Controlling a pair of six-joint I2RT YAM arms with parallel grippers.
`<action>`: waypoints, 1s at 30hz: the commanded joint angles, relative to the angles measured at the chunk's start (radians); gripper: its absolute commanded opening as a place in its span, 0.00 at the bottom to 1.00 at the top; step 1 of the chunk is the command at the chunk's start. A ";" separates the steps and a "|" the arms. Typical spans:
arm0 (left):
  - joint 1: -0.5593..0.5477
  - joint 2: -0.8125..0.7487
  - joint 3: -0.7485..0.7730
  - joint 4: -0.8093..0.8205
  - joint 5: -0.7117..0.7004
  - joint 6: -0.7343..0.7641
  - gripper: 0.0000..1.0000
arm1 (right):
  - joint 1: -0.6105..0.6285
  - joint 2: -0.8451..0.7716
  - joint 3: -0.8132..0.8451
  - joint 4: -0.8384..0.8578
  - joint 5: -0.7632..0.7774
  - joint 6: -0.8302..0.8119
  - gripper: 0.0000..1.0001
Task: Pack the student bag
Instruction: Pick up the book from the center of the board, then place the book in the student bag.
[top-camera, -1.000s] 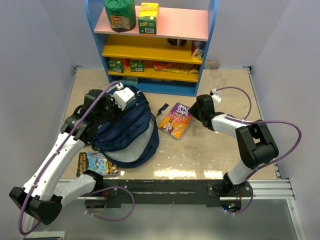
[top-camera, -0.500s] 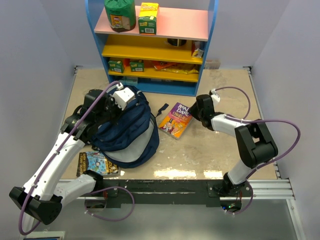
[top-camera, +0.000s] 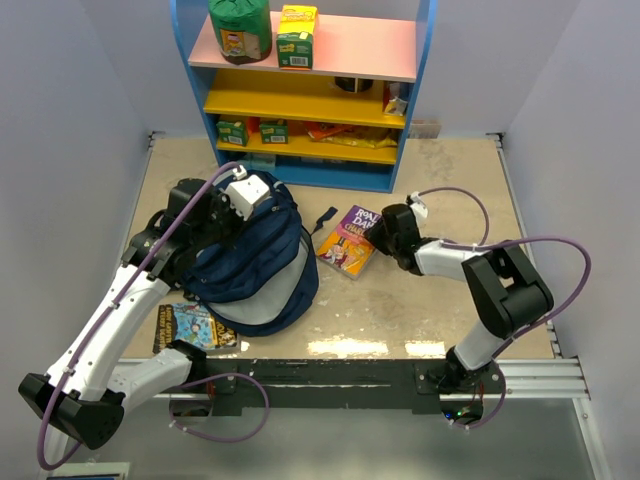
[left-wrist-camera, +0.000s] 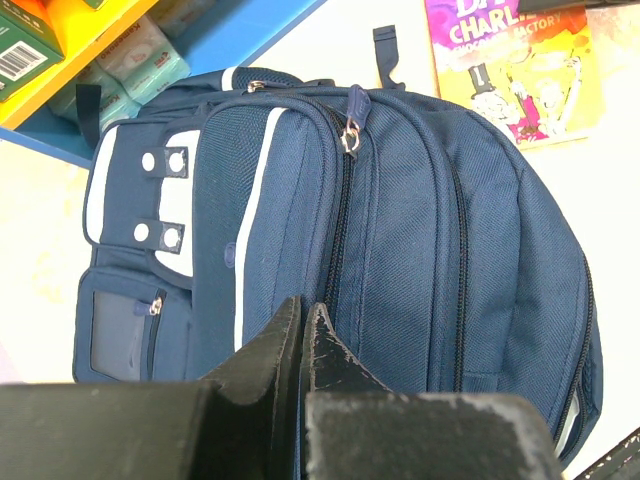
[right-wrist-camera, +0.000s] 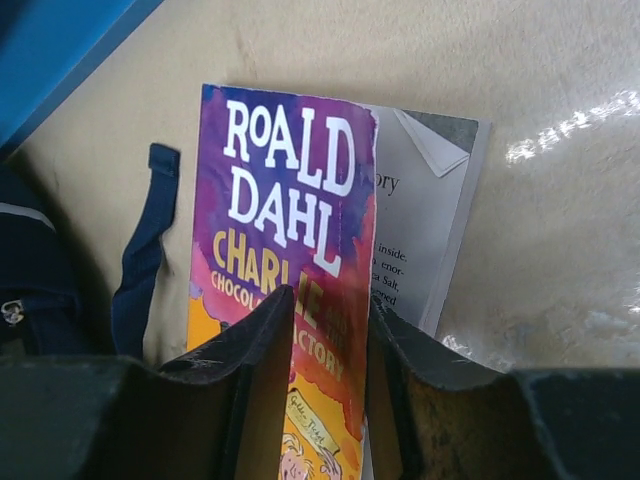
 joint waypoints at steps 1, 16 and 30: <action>0.001 -0.012 0.039 0.089 -0.010 0.008 0.00 | 0.045 0.010 -0.050 0.044 0.008 0.078 0.33; 0.001 -0.043 0.057 0.135 -0.052 0.009 0.00 | 0.070 -0.243 0.221 -0.171 -0.097 0.053 0.00; 0.007 -0.029 0.106 0.203 -0.221 -0.069 0.00 | 0.300 -0.416 0.401 -0.416 -0.141 0.078 0.00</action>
